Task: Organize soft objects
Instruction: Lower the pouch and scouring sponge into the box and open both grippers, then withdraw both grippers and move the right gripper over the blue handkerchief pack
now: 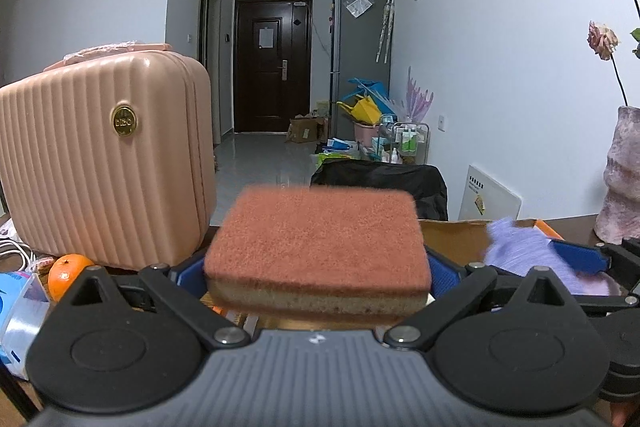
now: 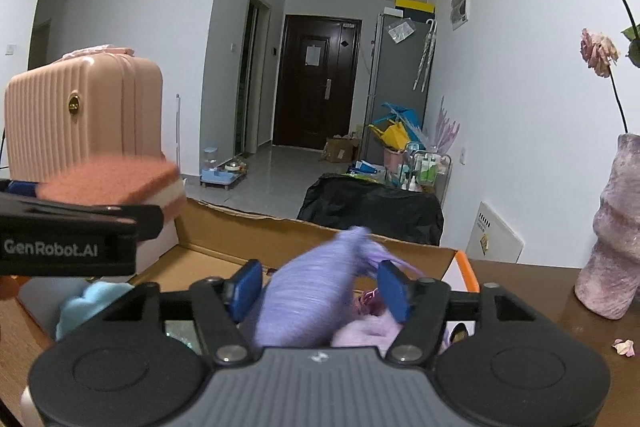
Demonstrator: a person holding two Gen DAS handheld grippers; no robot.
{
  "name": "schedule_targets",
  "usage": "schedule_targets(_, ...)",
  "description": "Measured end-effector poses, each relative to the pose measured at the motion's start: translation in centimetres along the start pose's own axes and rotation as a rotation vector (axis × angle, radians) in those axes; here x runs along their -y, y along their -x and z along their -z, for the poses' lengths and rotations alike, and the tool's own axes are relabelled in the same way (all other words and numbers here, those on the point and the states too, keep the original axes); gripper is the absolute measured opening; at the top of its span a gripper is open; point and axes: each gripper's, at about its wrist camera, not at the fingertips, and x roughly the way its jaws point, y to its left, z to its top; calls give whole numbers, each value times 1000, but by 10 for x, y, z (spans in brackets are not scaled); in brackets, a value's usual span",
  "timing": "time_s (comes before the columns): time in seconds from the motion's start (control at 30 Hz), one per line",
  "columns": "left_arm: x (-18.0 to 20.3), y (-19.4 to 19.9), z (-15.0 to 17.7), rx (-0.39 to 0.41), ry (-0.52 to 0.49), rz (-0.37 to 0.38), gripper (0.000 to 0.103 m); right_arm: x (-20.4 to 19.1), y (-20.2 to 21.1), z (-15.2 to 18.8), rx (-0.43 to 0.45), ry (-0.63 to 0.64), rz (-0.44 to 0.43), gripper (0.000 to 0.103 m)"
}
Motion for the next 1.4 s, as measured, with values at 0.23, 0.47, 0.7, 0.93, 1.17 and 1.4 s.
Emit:
schedule_targets(0.23, -3, 1, -1, -13, 29, 5, 103, -2, 8, 1, 20, 1, 33, 91)
schedule_targets(0.47, -4, 6, -2, -7, 33, 1, 103, 3, 12, 1, 25, -13, 42, 102)
schedule_targets(0.7, -5, 15, -1, -1, 22, -5, 103, 5, 18, 2, 18, -24, 34, 103)
schedule_targets(0.93, -12, 29, -1, 7, 35, -10, 103, 8, 37, 4, 49, -34, 23, 103)
schedule_targets(1.17, -20, 49, 0, 34, 45, -10, 103, 17, 67, 9, 98, -51, 10, 103)
schedule_targets(1.4, -23, 69, 7, 38, 28, 0, 103, 26, 90, 18, 102, -57, 3, 103)
